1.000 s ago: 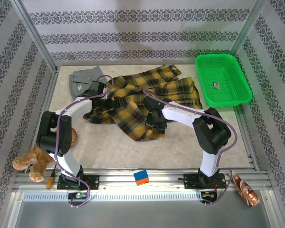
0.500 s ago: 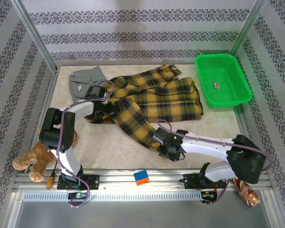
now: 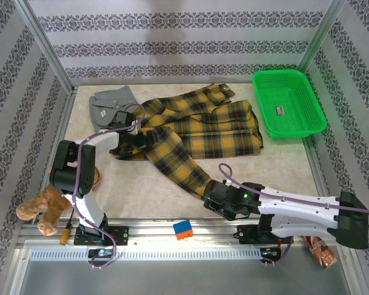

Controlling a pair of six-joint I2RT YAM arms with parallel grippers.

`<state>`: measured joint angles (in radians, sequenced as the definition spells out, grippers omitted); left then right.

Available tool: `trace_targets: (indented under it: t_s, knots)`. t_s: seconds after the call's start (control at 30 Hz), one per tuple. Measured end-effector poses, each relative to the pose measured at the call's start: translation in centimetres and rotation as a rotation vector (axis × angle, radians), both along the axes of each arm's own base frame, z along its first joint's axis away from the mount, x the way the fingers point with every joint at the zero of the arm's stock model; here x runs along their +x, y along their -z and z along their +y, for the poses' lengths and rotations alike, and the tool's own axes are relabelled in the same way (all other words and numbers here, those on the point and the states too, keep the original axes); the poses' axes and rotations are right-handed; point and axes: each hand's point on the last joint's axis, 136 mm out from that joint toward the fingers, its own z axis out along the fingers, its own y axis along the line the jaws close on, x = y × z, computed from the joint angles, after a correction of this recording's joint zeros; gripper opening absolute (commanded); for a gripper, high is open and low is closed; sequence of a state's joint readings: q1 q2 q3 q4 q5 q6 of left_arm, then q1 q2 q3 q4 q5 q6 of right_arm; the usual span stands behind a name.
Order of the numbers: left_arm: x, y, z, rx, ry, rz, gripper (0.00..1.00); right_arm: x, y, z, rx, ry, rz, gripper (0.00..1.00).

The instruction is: Fold and stack the long sleeve shirts

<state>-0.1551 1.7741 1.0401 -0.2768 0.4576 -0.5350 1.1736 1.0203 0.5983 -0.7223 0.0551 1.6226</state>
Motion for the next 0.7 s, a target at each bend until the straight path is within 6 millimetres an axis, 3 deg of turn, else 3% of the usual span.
trace_targets:
  t_s: [0.1, 0.17, 0.23, 0.43, 0.7]
  knots:
    - [-0.2, -0.3, -0.2, -0.014, 0.005, -0.001, 1.0, 2.2, -0.4, -1.0, 0.026, 0.125, -0.017, 0.52]
    - [-0.5, -0.5, -0.3, -0.03, 0.008, -0.001, 1.0, 4.6, -0.2, -2.9, 0.013, 0.257, -0.04, 0.51]
    - [-0.5, -0.8, -0.4, -0.044, 0.007, -0.002, 1.0, 5.4, 0.3, -4.1, -0.008, 0.311, -0.037, 0.51]
    - [-0.5, -1.7, -0.3, -0.078, -0.007, -0.008, 1.0, 6.5, 1.7, -4.9, -0.061, 0.324, -0.002, 0.5]
    - [-0.2, -3.1, 0.3, -0.112, -0.04, -0.027, 1.0, 6.3, 3.6, -3.4, -0.106, 0.247, 0.094, 0.47]
